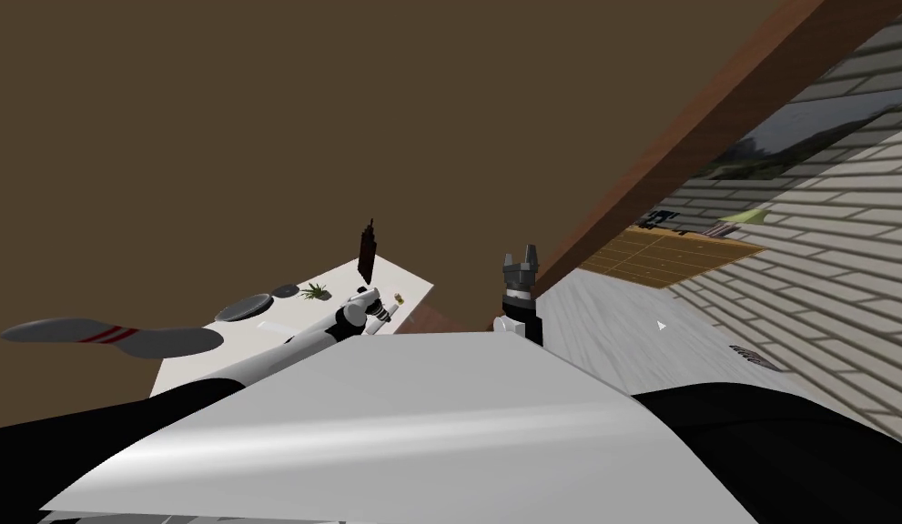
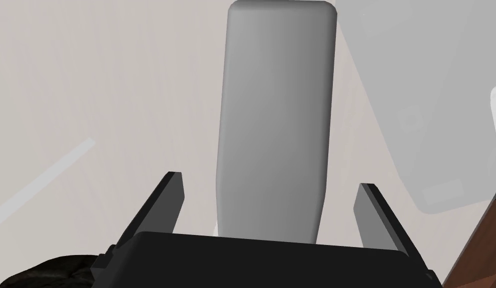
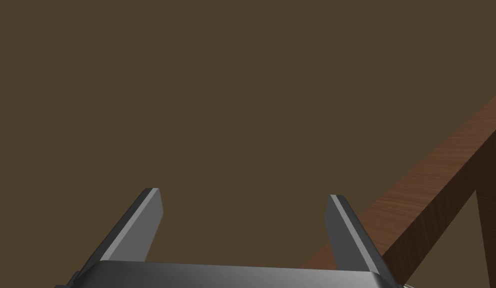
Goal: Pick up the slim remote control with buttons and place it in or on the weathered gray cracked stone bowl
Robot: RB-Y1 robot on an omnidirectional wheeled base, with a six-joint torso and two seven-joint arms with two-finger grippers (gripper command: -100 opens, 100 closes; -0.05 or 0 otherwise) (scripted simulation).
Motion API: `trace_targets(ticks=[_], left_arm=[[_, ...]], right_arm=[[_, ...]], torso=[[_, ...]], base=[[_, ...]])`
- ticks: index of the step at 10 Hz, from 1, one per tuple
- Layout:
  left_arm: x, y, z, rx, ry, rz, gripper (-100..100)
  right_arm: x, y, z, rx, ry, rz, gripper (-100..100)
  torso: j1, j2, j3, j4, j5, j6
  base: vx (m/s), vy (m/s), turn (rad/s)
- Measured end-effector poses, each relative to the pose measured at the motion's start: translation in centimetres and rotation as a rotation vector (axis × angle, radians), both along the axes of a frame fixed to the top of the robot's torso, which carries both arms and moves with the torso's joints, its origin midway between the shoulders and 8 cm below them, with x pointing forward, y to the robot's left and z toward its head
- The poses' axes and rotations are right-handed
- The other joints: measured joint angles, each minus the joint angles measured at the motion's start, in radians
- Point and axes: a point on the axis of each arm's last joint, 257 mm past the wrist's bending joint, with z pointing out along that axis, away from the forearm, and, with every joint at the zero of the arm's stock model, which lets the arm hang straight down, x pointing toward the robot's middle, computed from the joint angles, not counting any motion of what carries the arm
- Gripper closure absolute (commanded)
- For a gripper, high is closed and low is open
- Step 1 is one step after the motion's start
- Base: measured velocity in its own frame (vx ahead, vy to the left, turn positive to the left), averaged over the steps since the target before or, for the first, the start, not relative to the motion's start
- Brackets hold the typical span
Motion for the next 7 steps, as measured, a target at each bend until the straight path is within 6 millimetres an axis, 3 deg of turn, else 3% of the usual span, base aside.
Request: trace_targets(ticks=[1, 2, 6, 7], left_arm=[[-0.44, -0.31, -0.69, 0.000, -0.001, -0.003, -100], [-0.44, -0.31, -0.78, 0.002, -0.004, -0.004, 100], [-0.52, -0.48, -0.84, -0.002, -0.001, -0.005, 100], [-0.52, -0.48, -0.84, -0.002, -0.001, -0.005, 0]], right_arm=[[0.00, 0.00, 0.00, 0.000, 0.000, 0.000, 0], [0.00, 0.00, 0.00, 0.000, 0.000, 0.000, 0], [0.00, 0.00, 0.00, 0.000, 0.000, 0.000, 0], [0.00, 0.00, 0.00, 0.000, 0.000, 0.000, 0]], torso=[[0.000, -0.001, -0.001, 0.000, 0.000, 0.000], [0.000, 0.000, 0.000, 0.000, 0.000, 0.000], [0.001, 0.001, 0.000, 0.000, 0.000, 0.000], [0.001, 0.001, 0.000, 0.000, 0.000, 0.000]], base=[[0.029, 0.011, 0.010], [0.000, 0.000, 0.000], [0.000, 0.000, 0.000], [0.000, 0.000, 0.000]])
